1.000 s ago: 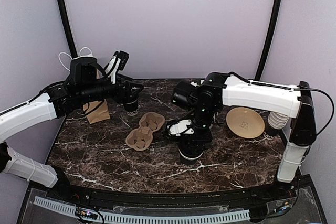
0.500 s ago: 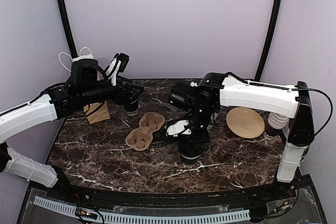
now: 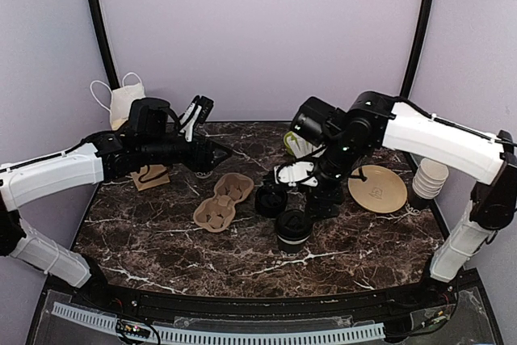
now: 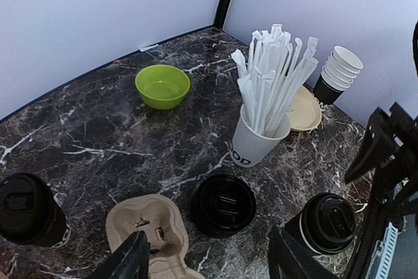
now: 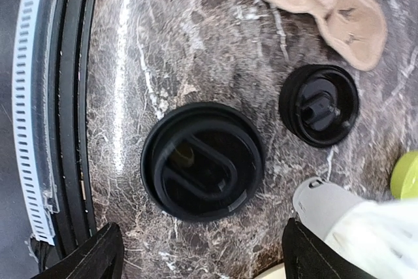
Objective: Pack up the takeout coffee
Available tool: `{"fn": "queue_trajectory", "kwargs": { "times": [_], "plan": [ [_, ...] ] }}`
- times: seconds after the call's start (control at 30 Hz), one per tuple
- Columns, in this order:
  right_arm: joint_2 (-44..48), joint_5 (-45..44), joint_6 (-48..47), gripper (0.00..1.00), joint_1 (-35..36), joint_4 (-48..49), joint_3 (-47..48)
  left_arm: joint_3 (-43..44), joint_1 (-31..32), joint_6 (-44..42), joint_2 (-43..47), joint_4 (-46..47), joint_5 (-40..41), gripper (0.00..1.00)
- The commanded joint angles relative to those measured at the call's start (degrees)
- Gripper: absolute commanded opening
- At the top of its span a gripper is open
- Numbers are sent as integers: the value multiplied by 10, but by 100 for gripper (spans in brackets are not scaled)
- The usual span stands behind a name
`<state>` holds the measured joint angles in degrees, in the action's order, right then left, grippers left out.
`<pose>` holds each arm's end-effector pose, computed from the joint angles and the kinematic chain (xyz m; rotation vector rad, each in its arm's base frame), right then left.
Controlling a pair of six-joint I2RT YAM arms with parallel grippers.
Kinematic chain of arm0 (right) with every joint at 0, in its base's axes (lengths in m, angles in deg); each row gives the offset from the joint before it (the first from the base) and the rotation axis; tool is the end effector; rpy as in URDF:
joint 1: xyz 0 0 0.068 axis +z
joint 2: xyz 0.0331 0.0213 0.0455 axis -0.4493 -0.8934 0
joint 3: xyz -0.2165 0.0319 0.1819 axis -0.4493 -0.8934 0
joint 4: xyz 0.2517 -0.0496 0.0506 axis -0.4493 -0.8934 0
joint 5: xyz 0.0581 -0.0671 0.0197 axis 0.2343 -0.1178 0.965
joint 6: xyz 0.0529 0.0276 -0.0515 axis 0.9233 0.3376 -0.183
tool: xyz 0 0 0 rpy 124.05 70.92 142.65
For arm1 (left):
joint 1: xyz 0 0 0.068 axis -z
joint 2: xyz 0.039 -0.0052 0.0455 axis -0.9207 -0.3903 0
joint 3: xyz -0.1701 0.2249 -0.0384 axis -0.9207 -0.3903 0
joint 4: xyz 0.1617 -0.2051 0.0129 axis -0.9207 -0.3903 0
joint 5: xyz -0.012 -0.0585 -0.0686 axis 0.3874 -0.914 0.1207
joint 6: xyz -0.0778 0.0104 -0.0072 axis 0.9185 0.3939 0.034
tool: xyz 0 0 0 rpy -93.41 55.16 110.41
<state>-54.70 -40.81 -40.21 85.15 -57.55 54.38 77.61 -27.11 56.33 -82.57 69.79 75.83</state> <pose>0.1713 0.2902 0.3022 -2.1007 1.9444 0.2069 0.2453 -0.2239 0.3269 0.6805 1.8341 -0.7642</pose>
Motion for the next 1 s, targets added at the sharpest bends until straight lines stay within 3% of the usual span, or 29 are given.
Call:
{"fn": "queue_trajectory", "kwargs": {
  "times": [0.0,0.27,0.47,0.6,0.97],
  "plan": [
    [82,64,30,83,-49,37,-44,13,17,42,-24,2,-60,63],
    [235,218,133,79,-177,193,-265,63,84,53,-114,-27,-95,66],
    [261,330,185,74,-230,275,-401,73,93,91,-153,-8,-115,72],
    [225,372,193,73,-238,303,-422,71,97,118,-173,15,-136,73],
    [122,439,151,62,-237,271,-376,93,115,136,-232,67,-187,71]
  ]
}}
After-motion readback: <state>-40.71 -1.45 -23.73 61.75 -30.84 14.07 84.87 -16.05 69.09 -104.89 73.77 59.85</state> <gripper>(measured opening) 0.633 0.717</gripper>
